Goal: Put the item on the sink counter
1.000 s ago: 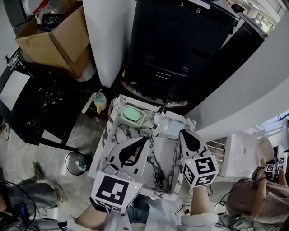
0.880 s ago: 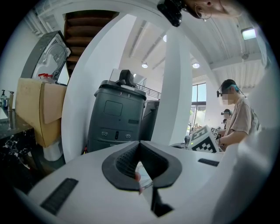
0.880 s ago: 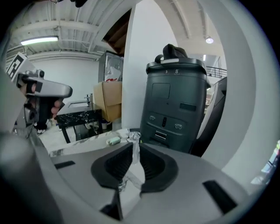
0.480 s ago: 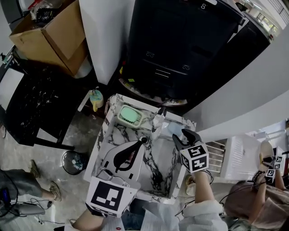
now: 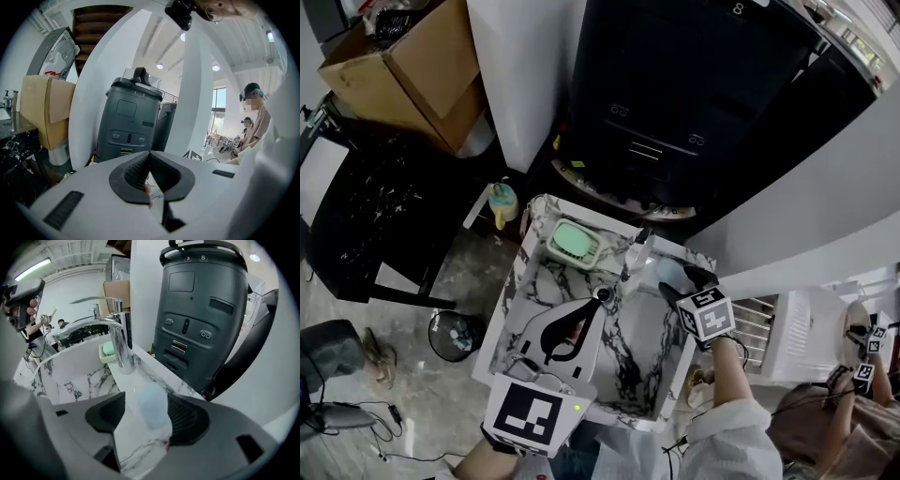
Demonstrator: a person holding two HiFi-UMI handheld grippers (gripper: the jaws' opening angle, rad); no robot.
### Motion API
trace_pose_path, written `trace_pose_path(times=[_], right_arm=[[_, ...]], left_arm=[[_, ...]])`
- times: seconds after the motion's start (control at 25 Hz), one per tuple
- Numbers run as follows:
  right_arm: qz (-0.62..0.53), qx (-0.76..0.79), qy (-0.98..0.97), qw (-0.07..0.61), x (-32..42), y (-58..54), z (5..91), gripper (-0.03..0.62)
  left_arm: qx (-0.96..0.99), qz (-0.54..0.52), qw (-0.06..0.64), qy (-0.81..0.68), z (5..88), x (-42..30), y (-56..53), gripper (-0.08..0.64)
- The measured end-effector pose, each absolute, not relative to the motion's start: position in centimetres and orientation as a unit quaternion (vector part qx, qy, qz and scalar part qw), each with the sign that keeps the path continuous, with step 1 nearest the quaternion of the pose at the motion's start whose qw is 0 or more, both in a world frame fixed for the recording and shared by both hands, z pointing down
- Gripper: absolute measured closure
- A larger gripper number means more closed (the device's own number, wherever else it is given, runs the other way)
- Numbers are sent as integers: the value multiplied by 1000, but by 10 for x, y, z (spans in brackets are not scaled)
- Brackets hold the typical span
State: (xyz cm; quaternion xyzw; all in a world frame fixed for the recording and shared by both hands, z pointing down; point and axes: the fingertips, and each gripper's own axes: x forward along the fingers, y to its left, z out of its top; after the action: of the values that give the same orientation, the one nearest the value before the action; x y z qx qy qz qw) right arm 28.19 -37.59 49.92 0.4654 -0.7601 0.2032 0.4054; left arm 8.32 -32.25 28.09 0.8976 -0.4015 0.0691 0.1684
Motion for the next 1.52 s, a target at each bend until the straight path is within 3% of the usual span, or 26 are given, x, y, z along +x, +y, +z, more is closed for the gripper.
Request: trace_pose_path(times=[1.08,1.28,1.32,1.52], right_arm=[[214,392,-699,558,287,-387,535,290],[229,389,-702,550,286,-389,537,336],[230,393,-703,546,287,-390,537,392],[239,403,-694,547,293,-391,537,414]], left_arm=[[902,71,159,-395,280,88,-321,545],[904,77,156,-390,281,90,-319,545],[905,79,156,-388,282,91,-318,545],[905,82,156,-386,282,93,-317,545]])
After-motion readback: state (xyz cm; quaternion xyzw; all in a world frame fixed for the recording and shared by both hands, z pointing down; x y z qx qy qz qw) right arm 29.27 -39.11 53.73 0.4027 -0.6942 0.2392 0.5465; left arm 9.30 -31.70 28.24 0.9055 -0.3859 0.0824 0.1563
